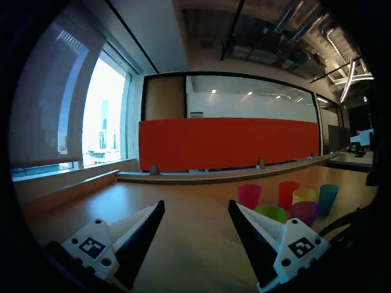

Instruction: Pour water

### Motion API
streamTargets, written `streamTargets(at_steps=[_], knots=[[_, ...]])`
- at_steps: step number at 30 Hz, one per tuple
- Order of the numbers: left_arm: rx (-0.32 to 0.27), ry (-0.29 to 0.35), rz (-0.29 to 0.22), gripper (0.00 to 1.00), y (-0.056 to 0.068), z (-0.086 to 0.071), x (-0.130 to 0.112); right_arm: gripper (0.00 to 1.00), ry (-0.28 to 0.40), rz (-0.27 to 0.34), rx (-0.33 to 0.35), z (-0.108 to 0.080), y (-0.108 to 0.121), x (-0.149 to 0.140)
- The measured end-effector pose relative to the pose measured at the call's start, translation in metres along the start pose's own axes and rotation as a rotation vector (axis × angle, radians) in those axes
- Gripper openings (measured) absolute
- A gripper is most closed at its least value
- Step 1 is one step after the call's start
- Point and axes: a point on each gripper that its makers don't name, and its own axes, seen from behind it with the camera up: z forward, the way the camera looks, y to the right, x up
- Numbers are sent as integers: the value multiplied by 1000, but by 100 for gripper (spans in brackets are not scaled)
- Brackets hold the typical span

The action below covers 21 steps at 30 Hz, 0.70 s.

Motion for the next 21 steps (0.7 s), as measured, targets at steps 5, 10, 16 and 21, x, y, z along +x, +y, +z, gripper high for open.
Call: streamTargets(at_steps=[5, 10, 16, 21], knots=[[2, 1, -16, 97, -1, 1, -1, 100, 0, -5, 3, 1, -3, 2], [7, -7, -25, 97, -2, 2, -3, 100, 1, -11, 3, 0, -4, 5], [11, -20, -25, 97, -3, 3, -6, 100, 4, -11, 6, -2, -5, 6], [14, -23, -24, 97, -4, 3, -7, 100, 7, -11, 7, -4, -5, 6]])
